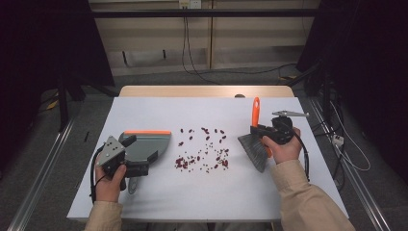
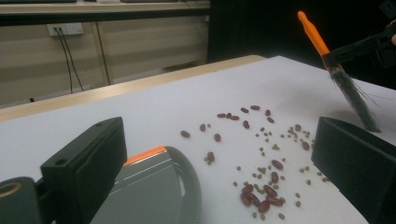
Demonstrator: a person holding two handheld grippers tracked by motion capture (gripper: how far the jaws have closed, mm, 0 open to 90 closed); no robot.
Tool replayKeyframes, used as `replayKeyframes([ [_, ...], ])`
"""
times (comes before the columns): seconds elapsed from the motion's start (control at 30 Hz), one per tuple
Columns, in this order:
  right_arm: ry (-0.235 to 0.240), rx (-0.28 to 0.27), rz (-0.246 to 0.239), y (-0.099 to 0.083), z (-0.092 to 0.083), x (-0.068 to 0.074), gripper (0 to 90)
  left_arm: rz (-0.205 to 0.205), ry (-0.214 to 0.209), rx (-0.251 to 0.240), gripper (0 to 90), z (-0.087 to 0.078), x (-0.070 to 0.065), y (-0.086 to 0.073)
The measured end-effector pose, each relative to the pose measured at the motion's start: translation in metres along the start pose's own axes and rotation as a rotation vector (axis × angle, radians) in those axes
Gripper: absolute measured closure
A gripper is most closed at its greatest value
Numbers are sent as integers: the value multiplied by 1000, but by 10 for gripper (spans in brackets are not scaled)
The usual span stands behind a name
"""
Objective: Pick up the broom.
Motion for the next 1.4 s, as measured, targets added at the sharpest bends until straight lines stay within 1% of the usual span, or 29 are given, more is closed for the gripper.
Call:
replayKeyframes([
  [0.07,5,-20,-1,3,-1,2,716,8,-11,8,32,3,-4,0],
  [0.2,21,-55,19,7,-5,3,716,11,-25,14,32,8,-9,2],
  [0.3,25,-67,22,9,-9,2,716,15,-32,12,32,11,-12,4],
  [0.33,29,-73,24,9,-10,2,716,10,-34,11,32,12,-13,4],
  [0.43,34,-88,20,10,-14,4,716,21,-37,17,32,14,-16,4],
  [0.57,49,-107,12,12,-19,8,716,25,-46,23,32,18,-21,4],
  [0.67,60,-132,10,12,-22,11,717,27,-56,25,32,20,-24,4],
  [0.7,65,-149,16,12,-24,12,717,32,-58,25,32,20,-25,4],
  [0.83,80,-180,16,13,-30,15,717,30,-67,29,32,23,-28,3],
  [0.9,89,-201,24,14,-33,16,717,36,-71,32,32,25,-30,3],
  [0.97,93,-223,16,16,-36,18,717,35,-75,33,32,26,-32,3],
  [1.1,100,-260,9,22,-40,26,717,30,-95,48,33,32,-39,3],
  [1.17,100,-272,-14,25,-41,31,717,32,-130,64,61,35,-44,2],
  [1.2,98,-283,-20,27,-40,34,716,23,-137,67,67,37,-47,3],
  [1.27,110,-290,-25,31,-39,41,716,3,-146,68,66,42,-53,5],
  [1.3,119,-298,-28,33,-38,45,717,7,-149,67,67,45,-56,7],
  [1.33,128,-298,-31,35,-36,49,716,3,-152,68,67,48,-59,9],
  [1.4,126,-299,-53,38,-32,57,716,-6,-167,69,70,53,-67,13],
])
Point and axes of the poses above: each handheld gripper's, and its own axes: z roughly forward along the jaws, y roughly out of its top, x roughly to its left, the point moved 8 cm from there along z, roughly forward along the jaws, and after that the axes turned 6 degrees about -z, right-handed, at the moved point
